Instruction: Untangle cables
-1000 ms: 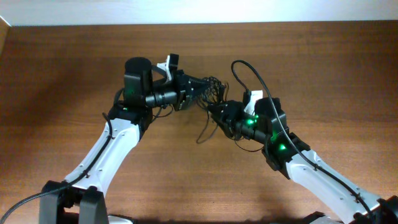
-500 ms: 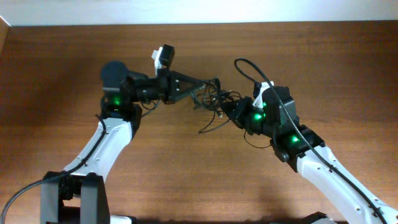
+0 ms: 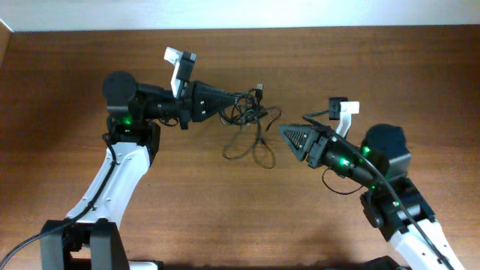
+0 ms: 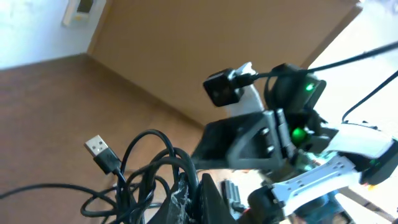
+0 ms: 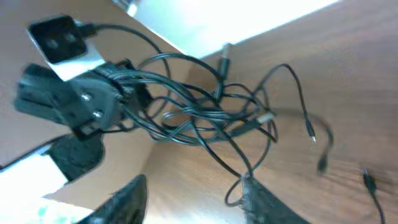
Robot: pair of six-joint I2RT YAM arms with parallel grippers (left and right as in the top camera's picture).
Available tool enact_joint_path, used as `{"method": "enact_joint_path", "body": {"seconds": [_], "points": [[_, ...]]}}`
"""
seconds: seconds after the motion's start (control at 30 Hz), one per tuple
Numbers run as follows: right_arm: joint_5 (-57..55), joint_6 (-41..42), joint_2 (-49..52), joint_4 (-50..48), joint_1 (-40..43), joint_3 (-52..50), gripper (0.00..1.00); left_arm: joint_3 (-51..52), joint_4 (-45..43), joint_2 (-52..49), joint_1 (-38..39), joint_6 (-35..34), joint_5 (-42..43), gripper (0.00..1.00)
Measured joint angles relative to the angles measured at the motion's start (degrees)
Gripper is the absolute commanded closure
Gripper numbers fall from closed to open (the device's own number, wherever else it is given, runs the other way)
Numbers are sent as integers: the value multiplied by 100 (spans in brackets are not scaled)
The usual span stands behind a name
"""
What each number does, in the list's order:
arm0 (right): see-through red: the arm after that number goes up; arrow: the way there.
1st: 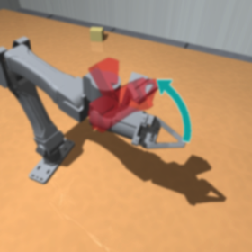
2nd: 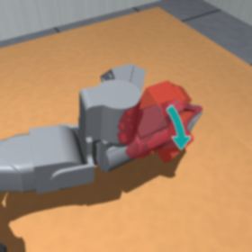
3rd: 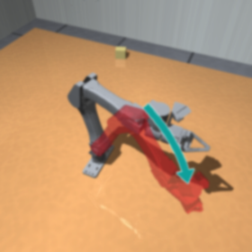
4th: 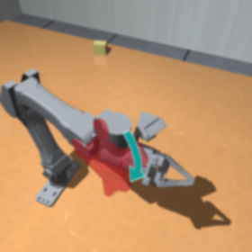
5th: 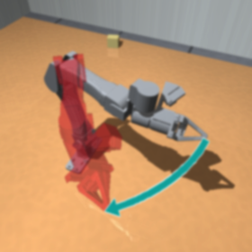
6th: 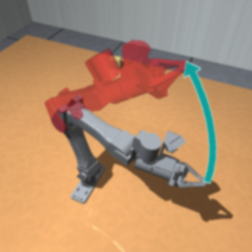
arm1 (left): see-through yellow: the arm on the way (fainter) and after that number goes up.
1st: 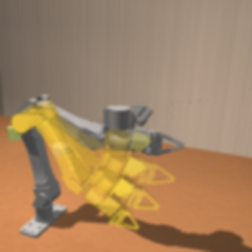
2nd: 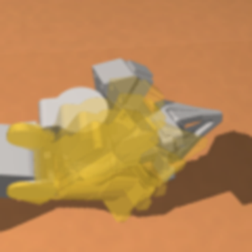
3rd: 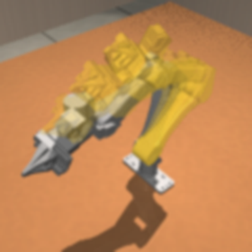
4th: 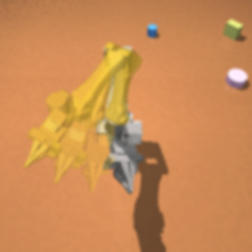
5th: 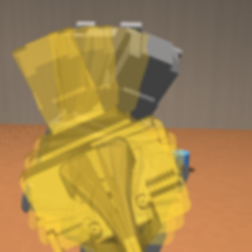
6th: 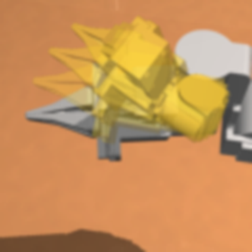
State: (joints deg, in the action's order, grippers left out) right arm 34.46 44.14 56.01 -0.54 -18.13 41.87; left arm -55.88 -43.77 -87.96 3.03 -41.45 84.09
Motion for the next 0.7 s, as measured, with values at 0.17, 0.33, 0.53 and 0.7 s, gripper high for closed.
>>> {"method": "enact_joint_path", "body": {"seconds": [0.17,0.33,0.53,0.7], "points": [[26,870,890,-984,-214,0,42,-17,2,0,446,332,9,100],[511,1176,2188,-1864,-603,-9,96,-22,20,0,763,334,-116,100],[509,1062,2444,-728,-737,4,96,-24,28,4,575,334,-492,100],[-452,664,1576,317,-704,46,96,-24,409,7,-203,354,-549,100]]}}
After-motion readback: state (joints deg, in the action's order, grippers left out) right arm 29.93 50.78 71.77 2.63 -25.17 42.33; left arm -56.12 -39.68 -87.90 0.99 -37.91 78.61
